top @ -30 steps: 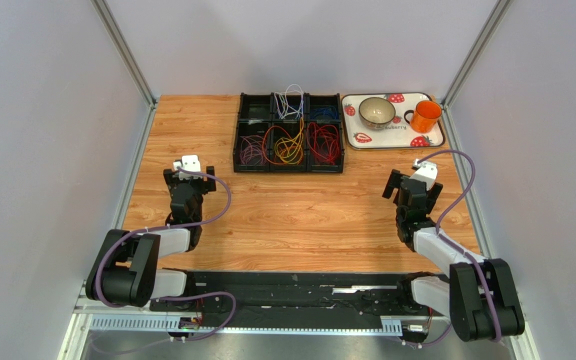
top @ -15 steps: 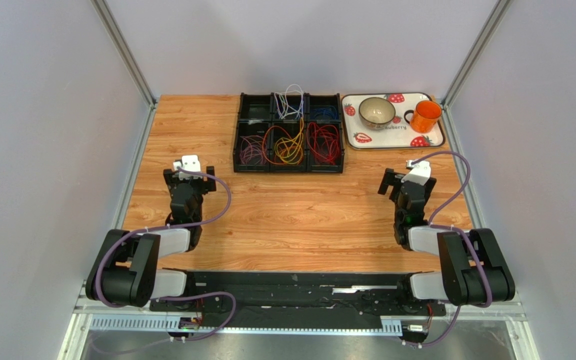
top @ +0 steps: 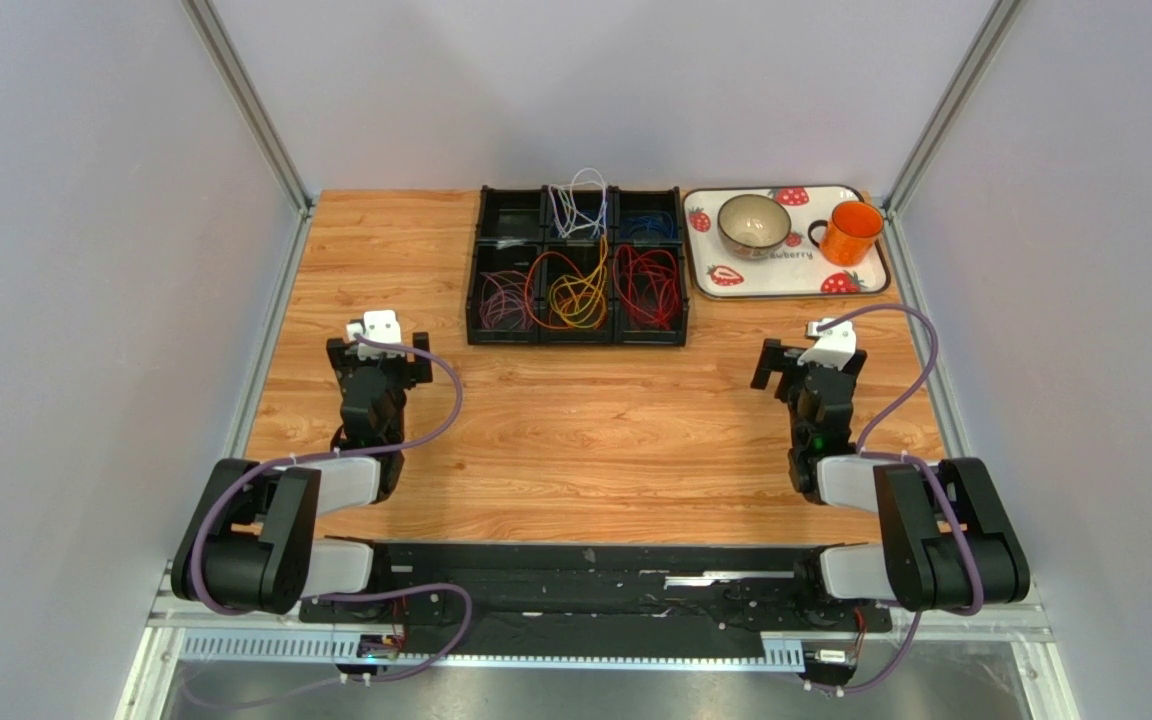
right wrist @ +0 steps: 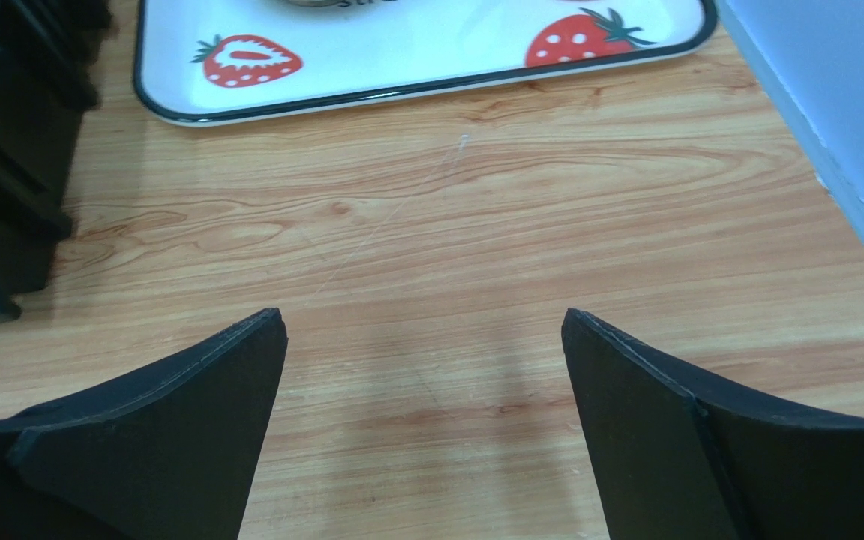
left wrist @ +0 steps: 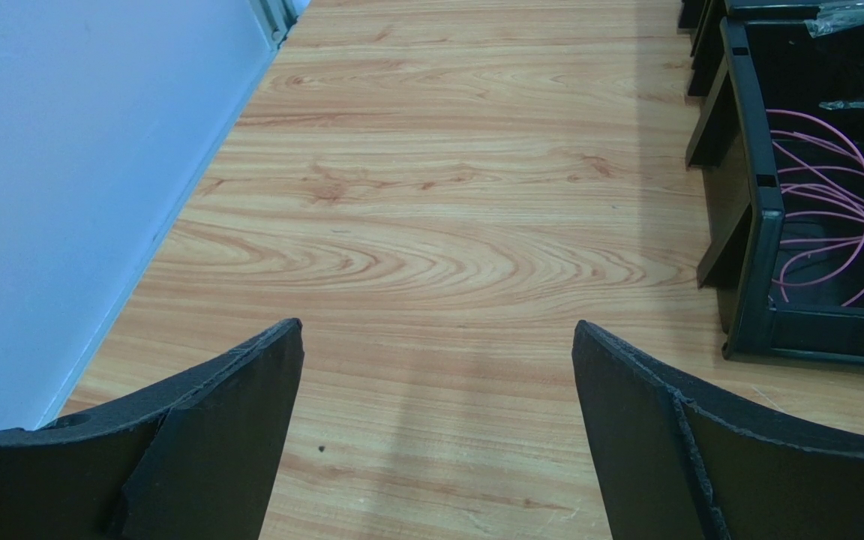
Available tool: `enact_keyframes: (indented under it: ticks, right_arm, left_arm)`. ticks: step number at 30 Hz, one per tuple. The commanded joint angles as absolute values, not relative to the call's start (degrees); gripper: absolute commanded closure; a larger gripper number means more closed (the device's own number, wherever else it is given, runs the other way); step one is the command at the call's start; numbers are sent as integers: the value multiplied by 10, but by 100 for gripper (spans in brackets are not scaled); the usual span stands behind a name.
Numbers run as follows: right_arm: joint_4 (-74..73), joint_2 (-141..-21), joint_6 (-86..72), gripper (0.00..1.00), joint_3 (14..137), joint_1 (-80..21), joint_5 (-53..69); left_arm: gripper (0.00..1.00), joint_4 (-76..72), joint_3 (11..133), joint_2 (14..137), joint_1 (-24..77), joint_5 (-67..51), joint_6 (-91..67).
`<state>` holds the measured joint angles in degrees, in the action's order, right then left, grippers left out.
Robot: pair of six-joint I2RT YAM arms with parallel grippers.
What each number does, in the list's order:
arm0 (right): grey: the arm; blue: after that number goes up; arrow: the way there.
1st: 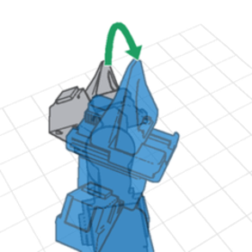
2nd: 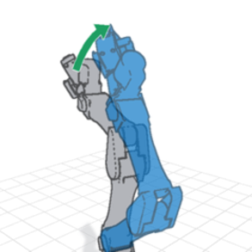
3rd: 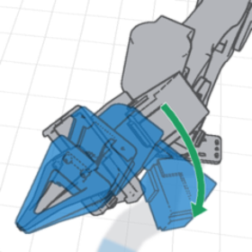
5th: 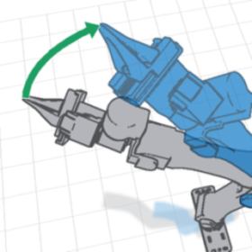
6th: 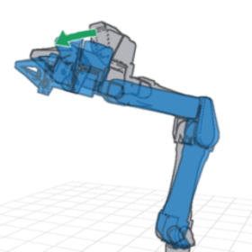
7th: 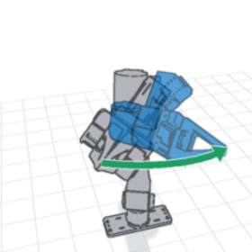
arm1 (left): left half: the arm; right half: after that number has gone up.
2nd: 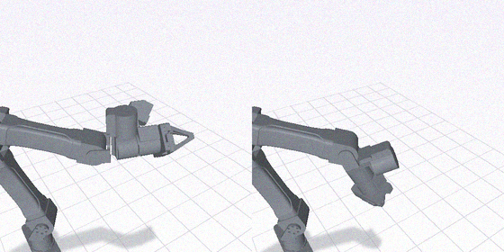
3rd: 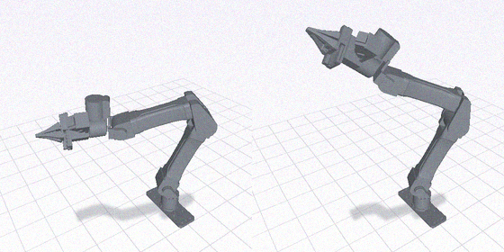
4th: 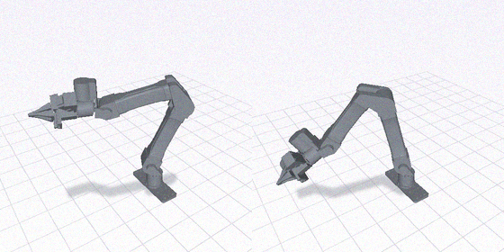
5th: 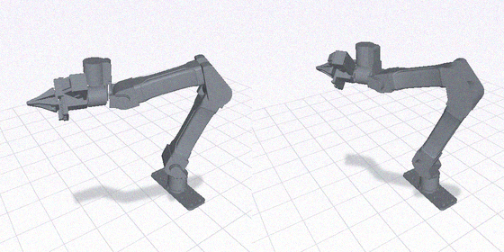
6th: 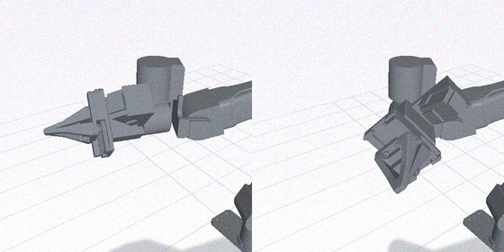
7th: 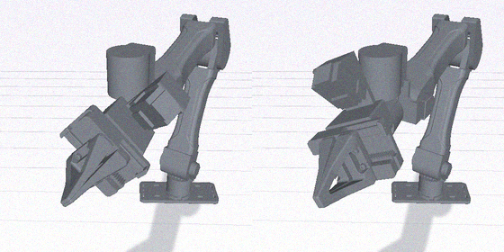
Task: Untangle the cables
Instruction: Reset both arms
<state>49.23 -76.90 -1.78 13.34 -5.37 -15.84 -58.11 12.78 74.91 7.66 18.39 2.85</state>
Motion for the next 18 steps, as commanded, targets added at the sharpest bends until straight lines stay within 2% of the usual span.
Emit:
enact_keyframes:
  ticks: [1, 3, 18]
  right_arm:
    - [516, -769, -3, 0, 144, -26, -57]
    - [513, -766, -9, 0, 143, -11, -26]
    - [505, -767, -18, 0, 148, -18, -69]
  left_arm:
    - [2, -609, 134, 747, 71, 179, 18]
    - [2, -609, 134, 747, 71, 179, 18]
    - [2, -609, 134, 747, 71, 179, 18]
